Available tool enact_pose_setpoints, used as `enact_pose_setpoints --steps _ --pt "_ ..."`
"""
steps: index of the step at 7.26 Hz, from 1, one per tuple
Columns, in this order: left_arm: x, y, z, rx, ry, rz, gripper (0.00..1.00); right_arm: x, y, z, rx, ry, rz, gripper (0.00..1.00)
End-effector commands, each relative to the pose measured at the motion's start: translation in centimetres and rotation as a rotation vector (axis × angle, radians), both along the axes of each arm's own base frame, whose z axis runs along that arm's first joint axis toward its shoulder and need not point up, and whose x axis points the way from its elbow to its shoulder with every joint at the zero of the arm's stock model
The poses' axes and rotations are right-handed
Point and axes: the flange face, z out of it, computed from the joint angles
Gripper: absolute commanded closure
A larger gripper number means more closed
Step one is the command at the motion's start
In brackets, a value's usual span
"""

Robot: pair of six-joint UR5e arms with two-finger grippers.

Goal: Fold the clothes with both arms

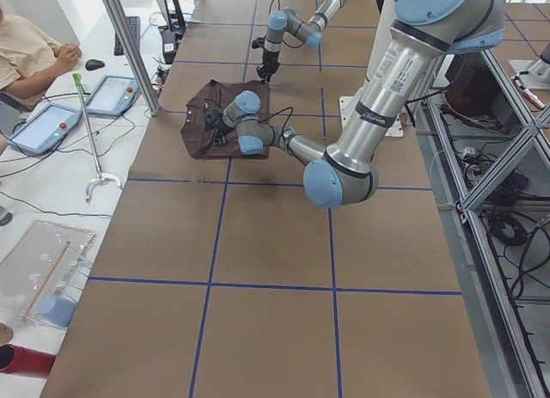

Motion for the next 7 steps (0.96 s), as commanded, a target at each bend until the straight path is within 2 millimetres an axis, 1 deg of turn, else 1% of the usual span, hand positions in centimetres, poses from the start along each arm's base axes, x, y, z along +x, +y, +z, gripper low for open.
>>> enact_pose_setpoints --steps 1,4,5,6,7 --pt "0.0 0.0 0.1 -0.001 -0.001 0.000 0.30 -0.7 0.1 0.5 -0.007 0.007 -0.002 0.41" --pt "0.0 0.0 0.1 -0.001 -0.001 0.000 0.31 -1.3 -0.3 1.3 -0.016 0.023 -0.001 0.42" --pt "0.0 0.0 0.1 0.000 -0.001 -0.001 0.30 -1.3 -0.4 1.7 -0.018 0.030 -0.001 0.48" --pt "0.0 0.0 0.1 -0.001 -0.001 0.000 0.30 -1.3 -0.4 1.7 -0.016 0.028 -0.005 0.99" --pt "0.0 0.0 0.2 -0.002 -0.002 0.000 0.31 -1.4 -0.2 1.7 -0.013 0.030 -0.017 1.00"
